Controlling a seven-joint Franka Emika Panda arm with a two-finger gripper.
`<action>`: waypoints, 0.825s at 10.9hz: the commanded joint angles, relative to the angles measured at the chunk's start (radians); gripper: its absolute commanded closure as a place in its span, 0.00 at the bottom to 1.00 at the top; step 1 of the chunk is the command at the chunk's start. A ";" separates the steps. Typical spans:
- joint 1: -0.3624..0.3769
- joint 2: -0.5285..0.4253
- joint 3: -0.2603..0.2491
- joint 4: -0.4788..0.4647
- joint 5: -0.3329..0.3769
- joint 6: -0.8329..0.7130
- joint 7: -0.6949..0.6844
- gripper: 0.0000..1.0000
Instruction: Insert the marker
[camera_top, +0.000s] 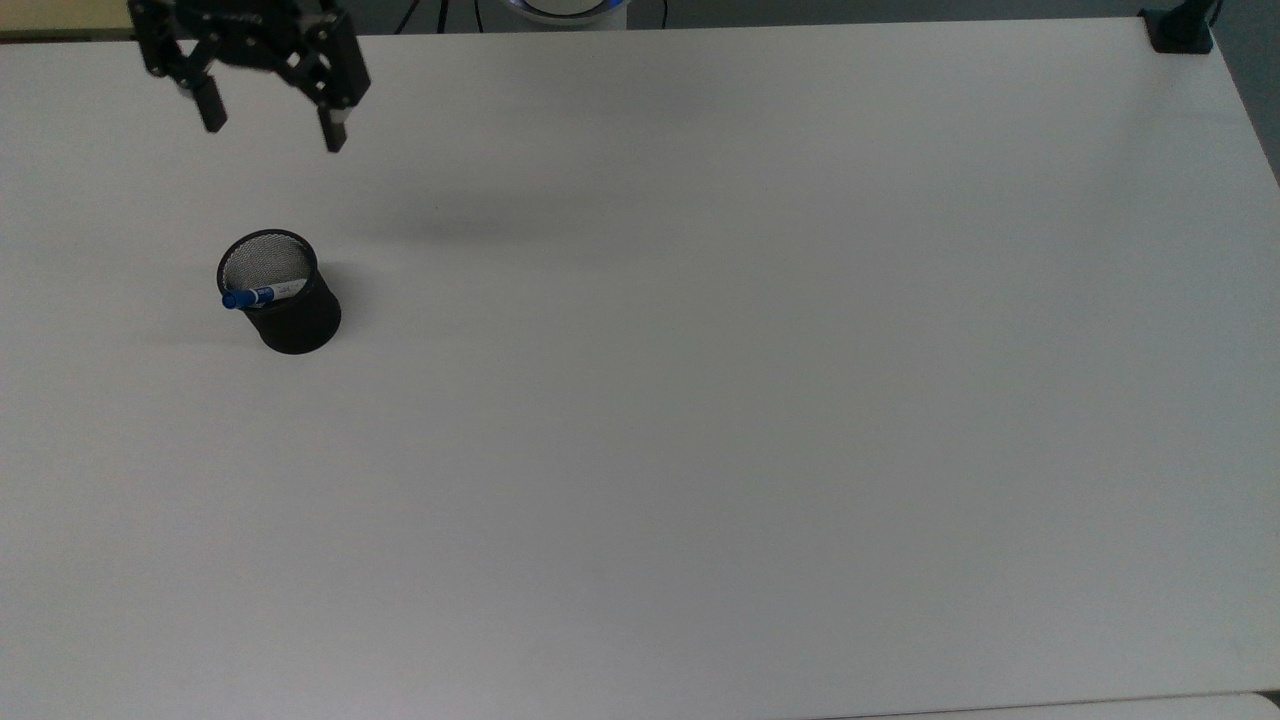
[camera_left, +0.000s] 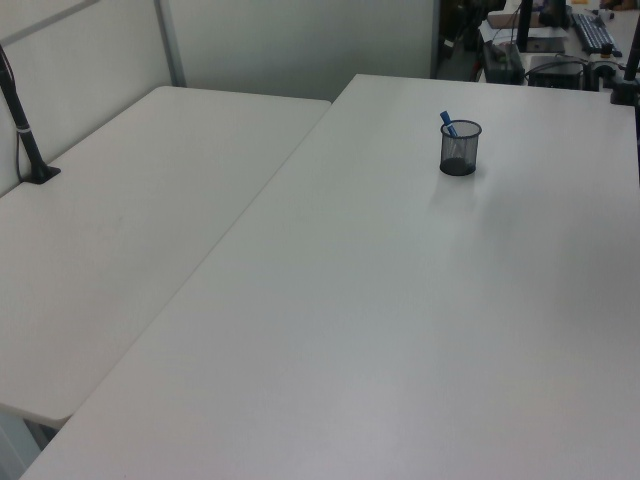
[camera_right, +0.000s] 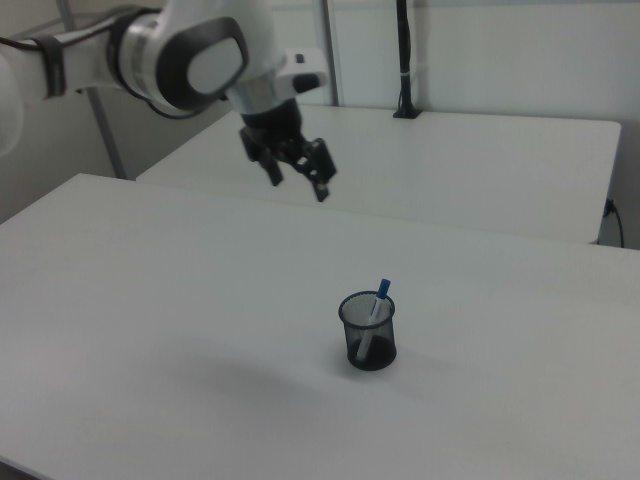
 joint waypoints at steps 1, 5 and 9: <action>0.099 -0.100 -0.039 -0.006 0.015 -0.237 0.056 0.00; 0.272 -0.118 -0.139 -0.011 0.015 -0.353 0.090 0.00; 0.293 -0.081 -0.134 -0.014 -0.018 -0.205 0.074 0.00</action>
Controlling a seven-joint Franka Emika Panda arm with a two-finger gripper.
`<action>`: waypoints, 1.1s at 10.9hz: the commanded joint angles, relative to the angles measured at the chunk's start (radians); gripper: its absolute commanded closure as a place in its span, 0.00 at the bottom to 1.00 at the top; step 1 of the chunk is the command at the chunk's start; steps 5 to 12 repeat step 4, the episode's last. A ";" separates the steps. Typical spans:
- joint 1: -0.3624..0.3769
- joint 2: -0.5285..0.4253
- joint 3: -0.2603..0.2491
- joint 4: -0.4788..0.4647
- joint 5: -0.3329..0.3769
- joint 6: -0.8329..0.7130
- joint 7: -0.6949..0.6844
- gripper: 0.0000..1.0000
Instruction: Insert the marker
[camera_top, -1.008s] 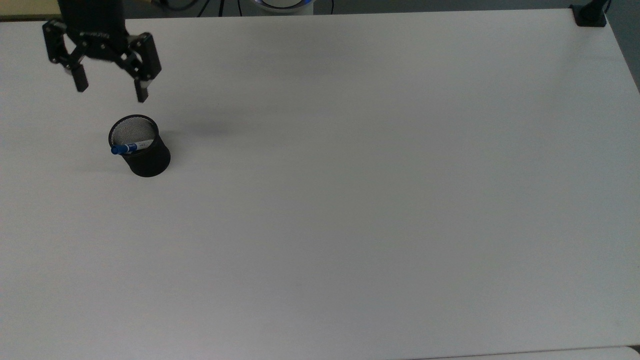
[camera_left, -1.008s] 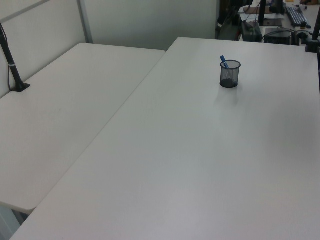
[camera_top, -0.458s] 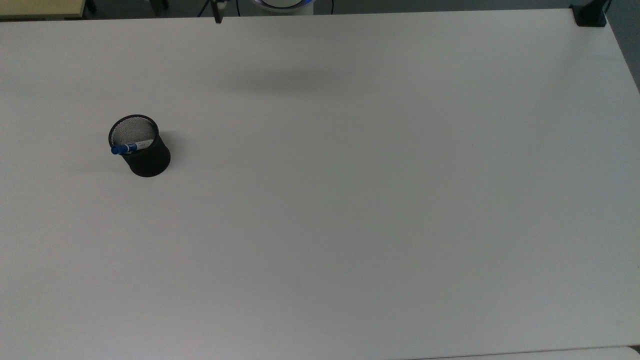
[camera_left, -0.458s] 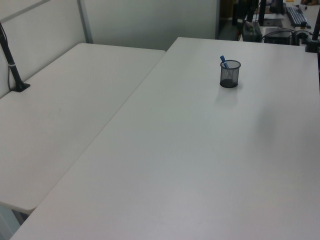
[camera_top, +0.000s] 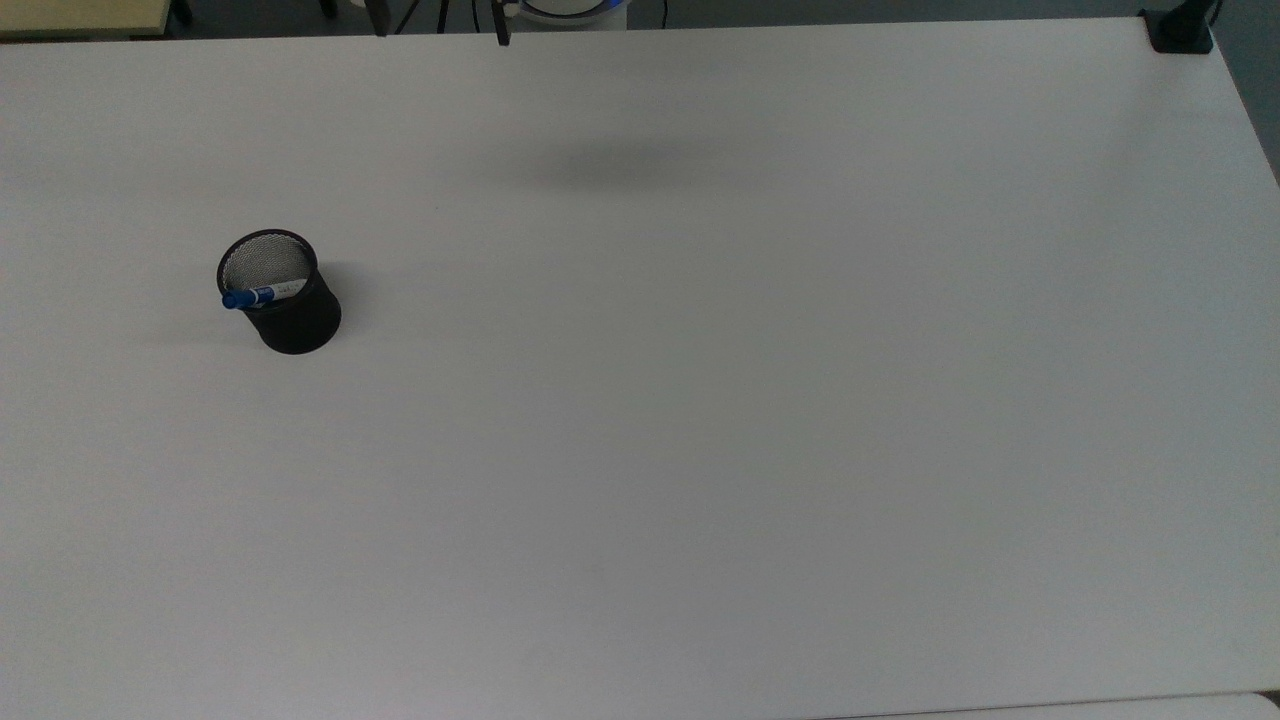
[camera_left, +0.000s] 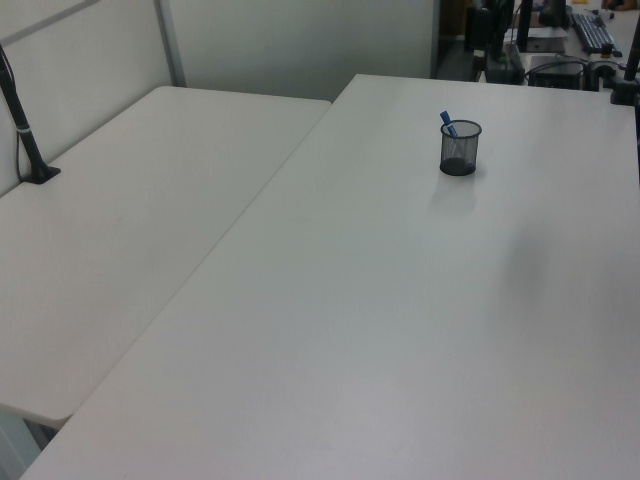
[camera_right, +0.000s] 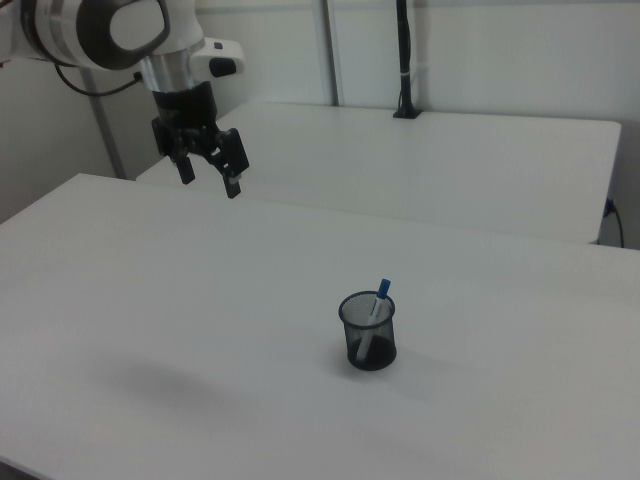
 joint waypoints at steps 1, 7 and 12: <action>0.019 0.013 -0.021 -0.008 -0.039 0.082 -0.002 0.00; 0.019 0.013 -0.012 -0.008 -0.081 0.081 -0.001 0.00; 0.019 0.013 -0.012 -0.008 -0.081 0.081 -0.001 0.00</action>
